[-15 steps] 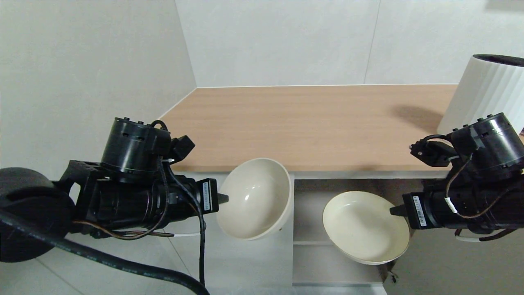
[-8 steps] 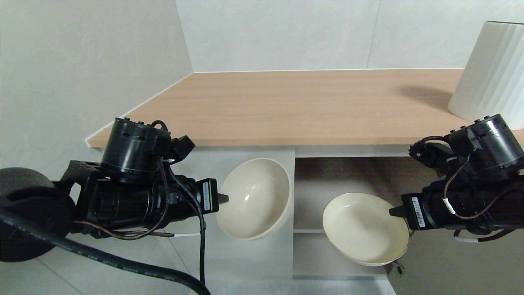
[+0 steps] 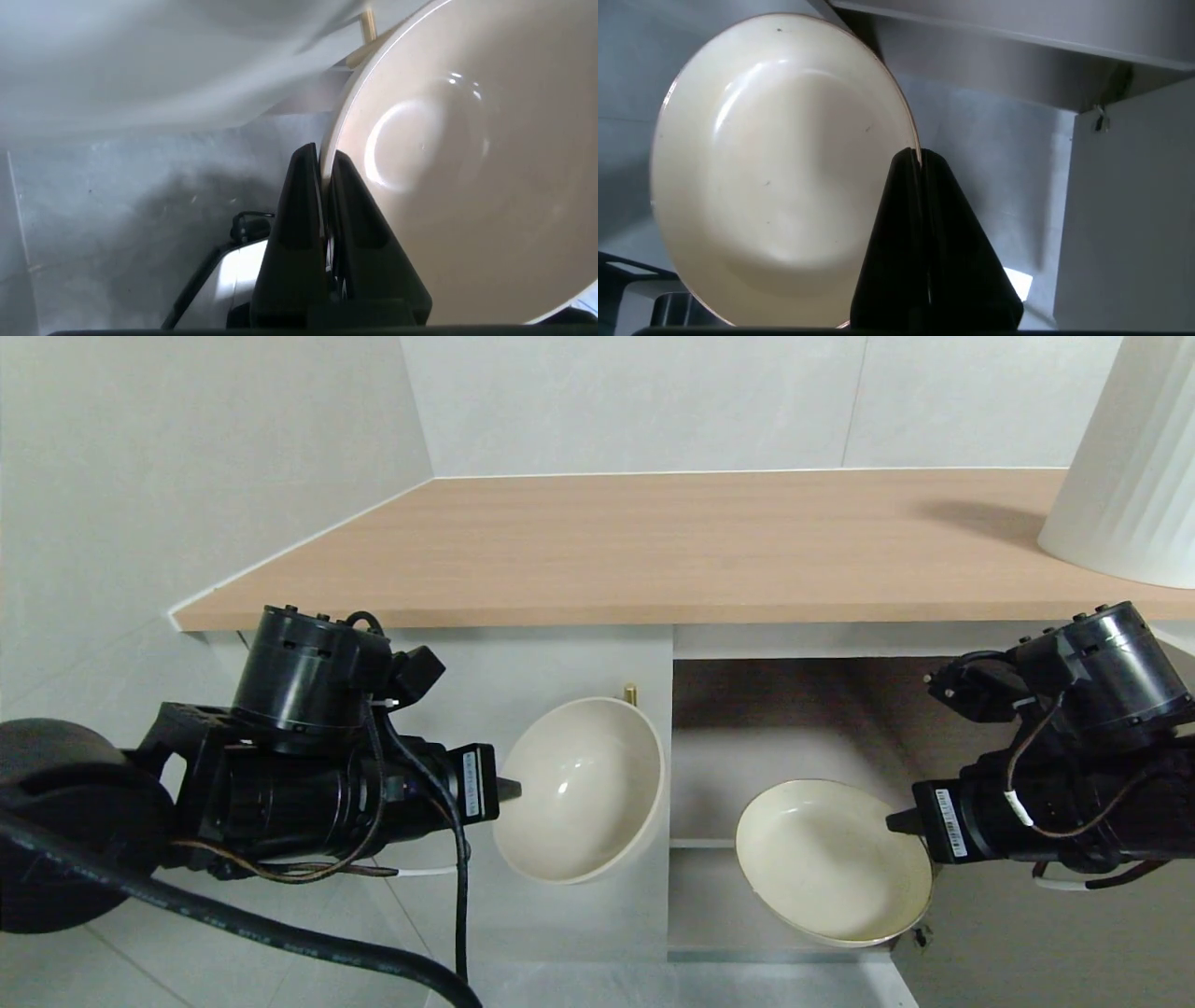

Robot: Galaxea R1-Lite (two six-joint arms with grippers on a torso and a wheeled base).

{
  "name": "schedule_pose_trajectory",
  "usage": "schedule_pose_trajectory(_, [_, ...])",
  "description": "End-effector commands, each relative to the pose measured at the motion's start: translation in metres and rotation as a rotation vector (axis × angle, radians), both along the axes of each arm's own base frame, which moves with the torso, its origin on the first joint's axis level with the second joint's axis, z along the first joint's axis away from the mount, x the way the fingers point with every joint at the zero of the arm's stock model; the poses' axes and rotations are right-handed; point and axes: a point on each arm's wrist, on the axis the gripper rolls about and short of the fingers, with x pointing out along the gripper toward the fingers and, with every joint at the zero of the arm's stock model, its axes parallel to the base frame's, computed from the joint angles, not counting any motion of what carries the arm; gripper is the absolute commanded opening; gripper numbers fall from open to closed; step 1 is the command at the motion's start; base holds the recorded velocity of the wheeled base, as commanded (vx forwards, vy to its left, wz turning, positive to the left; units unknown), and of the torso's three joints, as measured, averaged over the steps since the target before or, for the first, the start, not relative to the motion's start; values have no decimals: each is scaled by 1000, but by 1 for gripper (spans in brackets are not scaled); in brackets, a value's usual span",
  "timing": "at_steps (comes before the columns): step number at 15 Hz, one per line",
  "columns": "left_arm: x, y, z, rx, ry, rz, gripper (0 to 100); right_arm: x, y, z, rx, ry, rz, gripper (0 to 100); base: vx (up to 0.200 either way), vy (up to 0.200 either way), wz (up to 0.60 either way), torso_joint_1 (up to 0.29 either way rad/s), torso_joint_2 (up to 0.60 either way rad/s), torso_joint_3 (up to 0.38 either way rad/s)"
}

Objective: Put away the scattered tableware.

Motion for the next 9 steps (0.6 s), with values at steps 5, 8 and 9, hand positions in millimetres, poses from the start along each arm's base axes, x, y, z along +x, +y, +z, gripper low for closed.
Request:
schedule_pose_trajectory(5, [0, 0, 0, 0, 1, 0, 0, 26, 15, -39, -63, 101, 7, 0, 0, 0, 0, 0, 0, 0])
schedule_pose_trajectory(8, [0, 0, -1, 1, 2, 0, 0, 45, 24, -66, -86, 146, -4, 0, 0, 0, 0, 0, 0, 0])
schedule_pose_trajectory(9, [0, 0, -1, 1, 2, 0, 0, 53, 28, -76, -88, 148, -14, 0, 0, 0, 0, 0, 0, 0])
